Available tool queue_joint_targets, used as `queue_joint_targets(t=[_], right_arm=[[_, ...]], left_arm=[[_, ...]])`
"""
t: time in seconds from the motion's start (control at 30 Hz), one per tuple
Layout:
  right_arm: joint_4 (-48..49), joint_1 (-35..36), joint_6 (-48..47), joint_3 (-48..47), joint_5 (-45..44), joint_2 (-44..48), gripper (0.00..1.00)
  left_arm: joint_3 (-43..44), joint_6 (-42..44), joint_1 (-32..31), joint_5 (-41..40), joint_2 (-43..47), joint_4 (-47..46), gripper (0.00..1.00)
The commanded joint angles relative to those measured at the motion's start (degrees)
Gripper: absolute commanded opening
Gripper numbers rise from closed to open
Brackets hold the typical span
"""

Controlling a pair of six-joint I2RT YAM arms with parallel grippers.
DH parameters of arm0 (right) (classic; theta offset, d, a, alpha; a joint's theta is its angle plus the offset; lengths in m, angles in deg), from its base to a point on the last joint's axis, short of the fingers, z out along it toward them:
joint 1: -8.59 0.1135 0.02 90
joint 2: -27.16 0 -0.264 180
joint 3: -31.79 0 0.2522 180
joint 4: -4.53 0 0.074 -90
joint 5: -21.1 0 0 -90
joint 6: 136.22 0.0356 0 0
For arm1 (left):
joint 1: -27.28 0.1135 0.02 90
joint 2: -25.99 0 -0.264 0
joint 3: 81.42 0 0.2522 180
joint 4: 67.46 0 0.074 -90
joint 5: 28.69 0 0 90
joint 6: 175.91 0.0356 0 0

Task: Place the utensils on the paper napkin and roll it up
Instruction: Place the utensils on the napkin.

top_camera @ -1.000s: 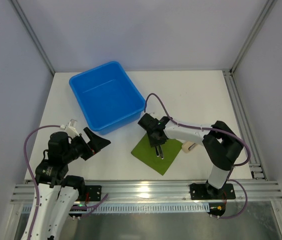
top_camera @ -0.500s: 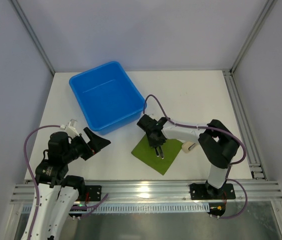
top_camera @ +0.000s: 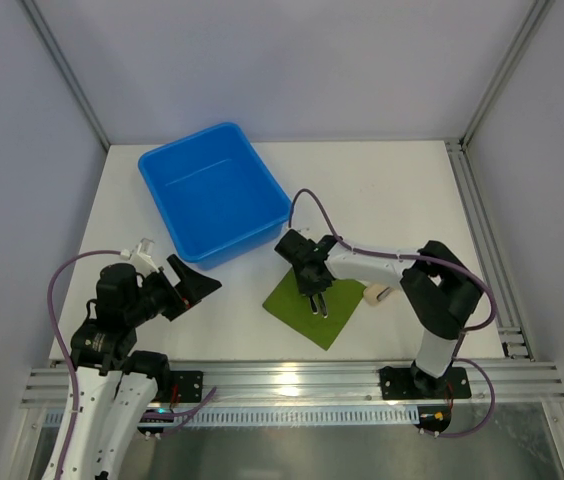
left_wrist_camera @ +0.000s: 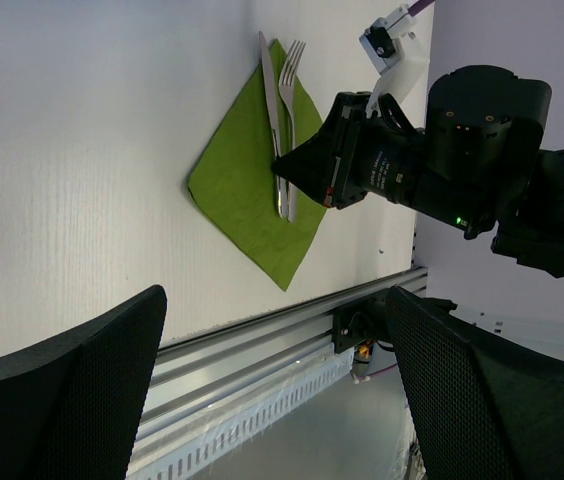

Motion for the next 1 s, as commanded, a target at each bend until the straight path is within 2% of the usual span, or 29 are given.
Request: queue_joint_targets(t=[0.0, 0.53, 0.97], right_arm=[[0.0, 1.0, 2.3, 0.6, -0.6, 4.9, 0.04], [0.9, 2.7, 4.0, 4.2, -1.2, 5.5, 0.04], [0.4, 2.6, 3.7, 1.7, -3.4, 2.7, 0.04]], left_arm=[[0.3, 1.2, -0.1, 0.8, 0.1, 0.1, 0.91], [0.1, 1.2, -0.1, 0.8, 0.5, 0.4, 0.91], [0.2, 1.3, -0.2, 0.8, 0.9, 1.0, 0.91]])
